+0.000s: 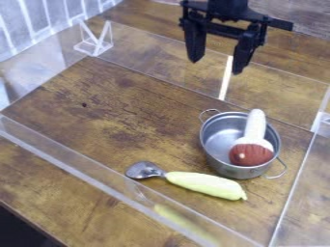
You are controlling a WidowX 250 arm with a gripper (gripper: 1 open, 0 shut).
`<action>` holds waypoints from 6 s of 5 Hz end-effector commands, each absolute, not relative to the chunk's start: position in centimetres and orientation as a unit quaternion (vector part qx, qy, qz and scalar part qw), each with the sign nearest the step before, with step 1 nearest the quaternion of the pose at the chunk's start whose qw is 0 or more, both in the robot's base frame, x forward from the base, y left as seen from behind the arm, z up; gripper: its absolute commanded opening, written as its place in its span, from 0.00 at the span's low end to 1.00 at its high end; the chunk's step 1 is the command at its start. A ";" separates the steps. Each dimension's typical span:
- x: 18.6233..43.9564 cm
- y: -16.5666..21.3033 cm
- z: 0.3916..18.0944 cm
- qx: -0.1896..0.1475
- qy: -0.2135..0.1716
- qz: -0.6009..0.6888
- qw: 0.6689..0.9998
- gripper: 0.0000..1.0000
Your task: Put the mushroom in the silver pot
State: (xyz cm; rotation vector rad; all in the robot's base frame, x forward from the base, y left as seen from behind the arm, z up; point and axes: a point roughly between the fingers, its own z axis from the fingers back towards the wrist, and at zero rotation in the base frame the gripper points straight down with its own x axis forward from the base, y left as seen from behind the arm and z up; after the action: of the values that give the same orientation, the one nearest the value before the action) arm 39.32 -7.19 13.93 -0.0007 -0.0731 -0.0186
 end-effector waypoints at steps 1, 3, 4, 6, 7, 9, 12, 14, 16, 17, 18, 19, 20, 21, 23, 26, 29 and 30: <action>38.5 -6.7 17.3 -0.006 -0.089 0.009 0.996 1.00; 39.1 -6.7 16.7 -0.004 -0.081 0.013 0.997 1.00; 38.5 -6.9 16.0 -0.003 -0.081 0.031 0.996 1.00; 37.5 -6.7 15.5 -0.002 -0.096 0.062 0.993 1.00; 37.8 -7.2 15.2 0.000 -0.094 0.061 0.994 1.00; 37.7 -7.8 14.7 0.004 -0.086 0.044 0.995 1.00; 37.0 -7.1 13.3 0.015 -0.065 0.085 0.994 1.00; 36.8 -6.9 13.2 0.023 -0.047 0.058 0.997 1.00; 35.9 -6.3 13.4 0.028 -0.043 0.017 0.999 1.00; 36.7 -6.0 13.7 0.029 -0.047 0.011 0.998 1.00; 37.7 -5.7 14.1 0.030 -0.054 0.006 0.998 1.00; 38.6 -6.0 13.6 0.032 -0.060 0.017 0.998 1.00; 39.2 -6.1 12.9 0.033 -0.062 0.030 0.997 1.00; 39.2 -6.1 13.4 0.035 -0.073 0.025 0.996 1.00; 39.5 -6.6 13.1 0.042 -0.084 0.020 0.995 1.00; 39.6 -7.1 12.5 0.041 -0.095 -0.027 0.994 1.00; 41.1 -8.5 9.1 0.033 -0.096 -0.076 0.992 1.00; 41.3 -9.4 9.4 0.035 -0.097 -0.050 0.993 1.00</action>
State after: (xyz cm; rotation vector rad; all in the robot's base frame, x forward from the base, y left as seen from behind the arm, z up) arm 41.02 -8.70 7.24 0.0790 -0.1359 -0.0910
